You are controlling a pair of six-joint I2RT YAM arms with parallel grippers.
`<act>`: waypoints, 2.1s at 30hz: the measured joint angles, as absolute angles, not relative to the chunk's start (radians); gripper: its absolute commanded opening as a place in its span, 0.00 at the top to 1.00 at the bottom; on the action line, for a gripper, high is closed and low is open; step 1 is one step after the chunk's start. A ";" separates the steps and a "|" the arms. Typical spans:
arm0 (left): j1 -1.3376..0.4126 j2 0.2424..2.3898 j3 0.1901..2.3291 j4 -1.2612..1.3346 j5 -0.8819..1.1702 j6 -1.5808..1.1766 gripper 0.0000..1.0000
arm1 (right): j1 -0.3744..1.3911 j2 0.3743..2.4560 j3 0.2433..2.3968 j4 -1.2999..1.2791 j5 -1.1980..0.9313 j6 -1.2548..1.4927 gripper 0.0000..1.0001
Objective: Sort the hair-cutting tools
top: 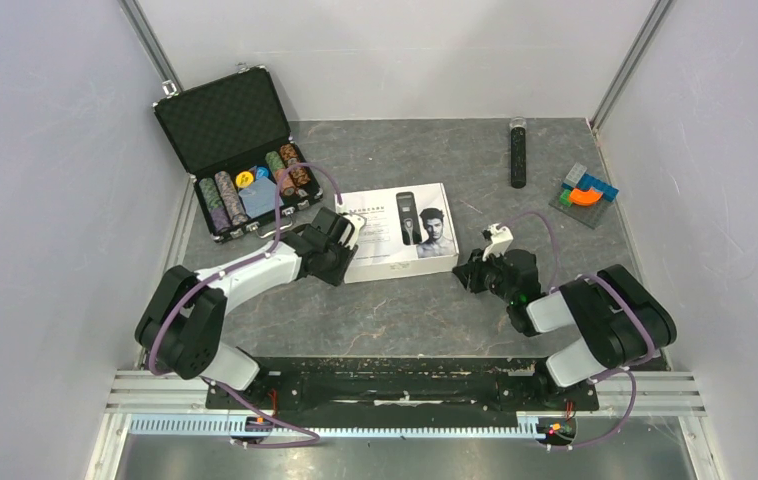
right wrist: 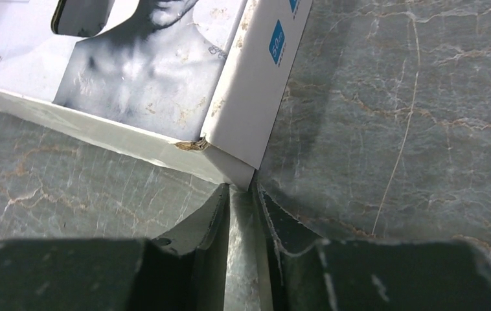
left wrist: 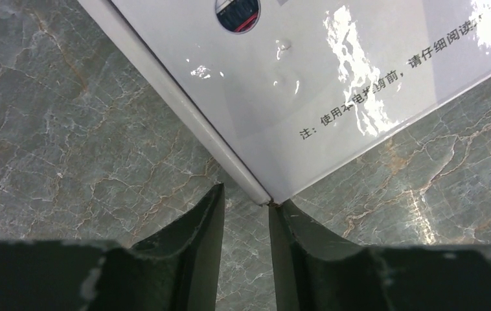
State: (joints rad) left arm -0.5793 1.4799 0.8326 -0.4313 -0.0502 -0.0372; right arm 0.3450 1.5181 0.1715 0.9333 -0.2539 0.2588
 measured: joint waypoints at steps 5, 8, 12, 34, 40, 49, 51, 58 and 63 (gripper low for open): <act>-0.579 1.480 0.839 -0.429 -0.054 -0.047 0.48 | 0.345 1.538 0.216 0.891 -0.220 0.284 0.84; -0.579 1.480 0.839 -0.429 -0.055 -0.056 0.44 | 0.343 1.539 0.232 0.866 -0.202 0.304 0.84; -0.579 1.478 0.839 -0.428 -0.057 -0.067 0.41 | 0.338 1.530 0.243 0.835 -0.188 0.319 0.79; -0.575 0.943 0.876 -0.518 -0.218 -0.171 0.00 | 0.297 0.714 0.310 0.197 0.301 0.207 0.20; -0.574 0.676 0.928 -0.546 -0.381 -0.171 0.00 | 0.297 0.460 0.377 0.116 0.422 0.126 0.02; -0.573 0.348 0.864 -0.520 -0.587 -0.171 0.00 | 0.297 0.245 0.387 0.069 0.530 -0.041 0.02; -0.573 0.284 0.816 -0.513 -0.617 -0.171 0.00 | 0.297 0.208 0.387 0.058 0.548 -0.074 0.02; -0.573 0.147 0.673 -0.480 -0.678 -0.196 0.00 | 0.297 0.084 0.321 0.063 0.619 -0.123 0.02; -0.573 0.154 0.641 -0.476 -0.672 -0.208 0.00 | 0.297 0.079 0.285 0.052 0.626 -0.125 0.02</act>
